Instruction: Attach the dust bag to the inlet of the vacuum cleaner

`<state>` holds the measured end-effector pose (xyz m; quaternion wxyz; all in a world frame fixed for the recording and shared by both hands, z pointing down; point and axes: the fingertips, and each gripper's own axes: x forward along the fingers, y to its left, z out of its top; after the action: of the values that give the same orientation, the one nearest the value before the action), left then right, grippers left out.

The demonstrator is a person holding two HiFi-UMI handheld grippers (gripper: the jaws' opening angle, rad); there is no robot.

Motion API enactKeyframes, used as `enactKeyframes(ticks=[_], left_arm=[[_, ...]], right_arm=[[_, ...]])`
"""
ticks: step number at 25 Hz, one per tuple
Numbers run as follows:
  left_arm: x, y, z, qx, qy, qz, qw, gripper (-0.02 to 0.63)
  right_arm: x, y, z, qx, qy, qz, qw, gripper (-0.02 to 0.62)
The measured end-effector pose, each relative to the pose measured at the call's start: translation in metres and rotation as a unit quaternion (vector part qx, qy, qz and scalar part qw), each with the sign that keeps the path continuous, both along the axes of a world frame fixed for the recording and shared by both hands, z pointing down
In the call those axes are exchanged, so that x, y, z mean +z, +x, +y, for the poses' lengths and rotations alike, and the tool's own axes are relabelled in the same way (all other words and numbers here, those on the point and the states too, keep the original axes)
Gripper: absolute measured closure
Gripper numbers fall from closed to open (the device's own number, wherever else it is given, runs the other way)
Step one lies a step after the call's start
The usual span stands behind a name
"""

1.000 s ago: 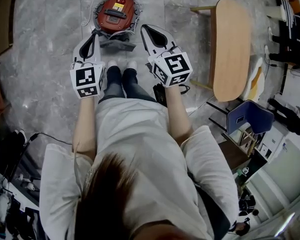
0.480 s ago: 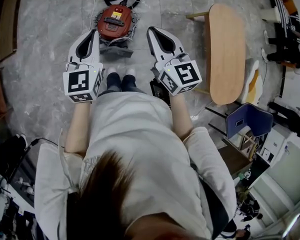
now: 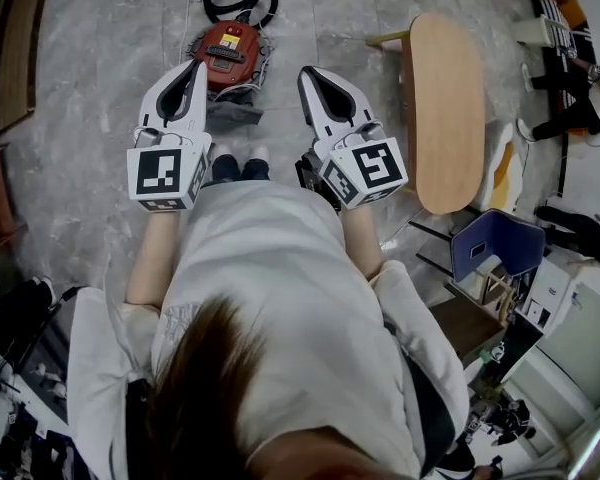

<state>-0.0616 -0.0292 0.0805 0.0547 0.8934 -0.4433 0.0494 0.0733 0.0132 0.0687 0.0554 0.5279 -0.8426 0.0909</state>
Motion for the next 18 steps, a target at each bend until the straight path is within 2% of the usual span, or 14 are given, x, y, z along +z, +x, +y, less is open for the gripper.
enactKeyframes(ticks=[8, 12, 18], left_arm=[[-0.023, -0.006, 0.015, -0.006, 0.024, 0.012, 0.9996, 0.591], [-0.029, -0.009, 0.021, -0.011, 0.028, 0.023, 0.9993, 0.59], [-0.03, -0.018, 0.035, -0.012, 0.027, 0.015, 0.9994, 0.589]], right_arm=[[-0.019, -0.002, 0.02, 0.0, 0.029, 0.006, 1.0, 0.594], [-0.019, 0.002, 0.026, 0.003, 0.028, 0.003, 1.0, 0.594], [-0.02, 0.009, 0.032, 0.01, 0.027, 0.001, 1.0, 0.594]])
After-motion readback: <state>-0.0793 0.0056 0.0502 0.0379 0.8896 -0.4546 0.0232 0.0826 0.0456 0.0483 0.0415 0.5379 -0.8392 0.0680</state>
